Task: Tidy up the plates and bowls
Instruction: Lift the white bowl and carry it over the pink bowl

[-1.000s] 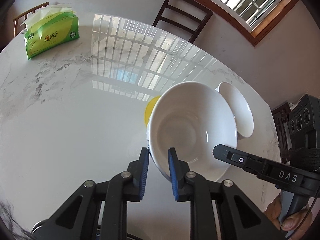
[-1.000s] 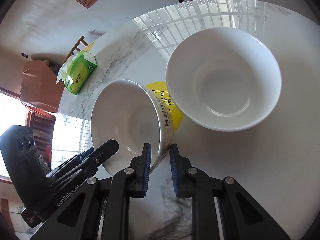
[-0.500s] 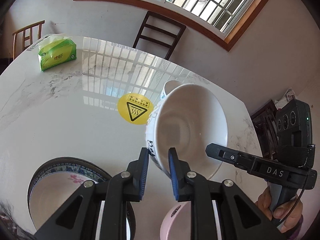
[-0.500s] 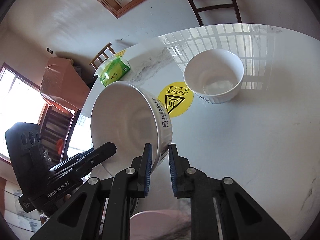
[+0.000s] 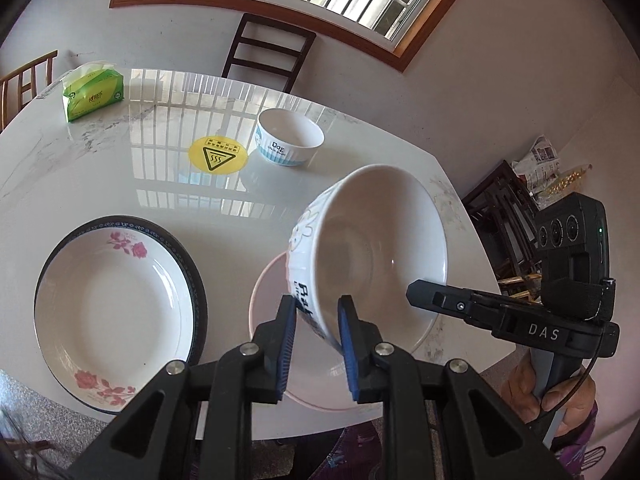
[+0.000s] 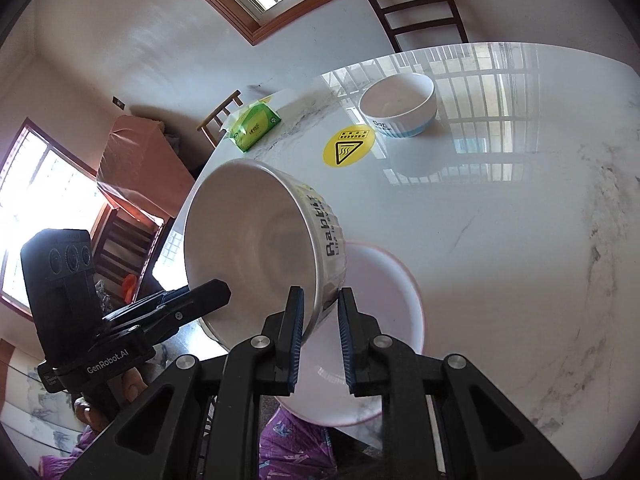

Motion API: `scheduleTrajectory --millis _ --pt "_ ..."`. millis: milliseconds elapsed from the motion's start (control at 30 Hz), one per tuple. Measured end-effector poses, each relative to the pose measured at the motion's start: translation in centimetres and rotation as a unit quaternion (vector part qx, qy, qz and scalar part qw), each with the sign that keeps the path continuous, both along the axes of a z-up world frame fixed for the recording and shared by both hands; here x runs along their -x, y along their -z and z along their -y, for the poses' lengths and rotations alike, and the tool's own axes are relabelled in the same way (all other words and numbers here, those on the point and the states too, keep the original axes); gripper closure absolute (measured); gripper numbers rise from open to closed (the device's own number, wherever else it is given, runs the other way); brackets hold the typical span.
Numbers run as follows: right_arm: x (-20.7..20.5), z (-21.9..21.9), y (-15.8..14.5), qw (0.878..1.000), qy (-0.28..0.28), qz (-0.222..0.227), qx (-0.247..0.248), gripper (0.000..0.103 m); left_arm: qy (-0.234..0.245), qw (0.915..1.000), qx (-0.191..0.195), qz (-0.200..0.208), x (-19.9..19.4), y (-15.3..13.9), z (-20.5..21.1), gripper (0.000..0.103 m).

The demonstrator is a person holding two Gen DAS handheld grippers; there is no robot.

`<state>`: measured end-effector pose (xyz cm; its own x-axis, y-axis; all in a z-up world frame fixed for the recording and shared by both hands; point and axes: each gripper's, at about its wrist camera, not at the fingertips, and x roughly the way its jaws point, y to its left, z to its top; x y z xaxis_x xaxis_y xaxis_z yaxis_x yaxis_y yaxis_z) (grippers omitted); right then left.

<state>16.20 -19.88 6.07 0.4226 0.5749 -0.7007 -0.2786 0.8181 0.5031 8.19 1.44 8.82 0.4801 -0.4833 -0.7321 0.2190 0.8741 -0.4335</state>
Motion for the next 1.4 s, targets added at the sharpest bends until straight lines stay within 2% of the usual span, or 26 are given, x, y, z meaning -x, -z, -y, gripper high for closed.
scheduleTrajectory --millis 167,400,867,1400 --pt "2.7 0.8 0.7 1.000 0.000 -0.002 0.009 0.086 0.013 0.9999 -0.005 -0.008 2.1 0.6 1.0 0.081" --pt "3.8 1.2 2.0 1.000 0.004 -0.013 0.014 0.086 0.019 0.9994 -0.010 -0.027 2.5 2.1 1.4 0.081" --pt "2.7 0.9 3.9 0.999 0.002 -0.040 0.028 0.086 0.020 0.9981 -0.027 -0.052 2.2 4.3 1.9 0.081" --pt "2.0 0.3 4.9 0.997 -0.004 -0.058 0.047 0.087 0.015 0.9979 -0.043 -0.046 1.6 4.7 2.0 0.081"
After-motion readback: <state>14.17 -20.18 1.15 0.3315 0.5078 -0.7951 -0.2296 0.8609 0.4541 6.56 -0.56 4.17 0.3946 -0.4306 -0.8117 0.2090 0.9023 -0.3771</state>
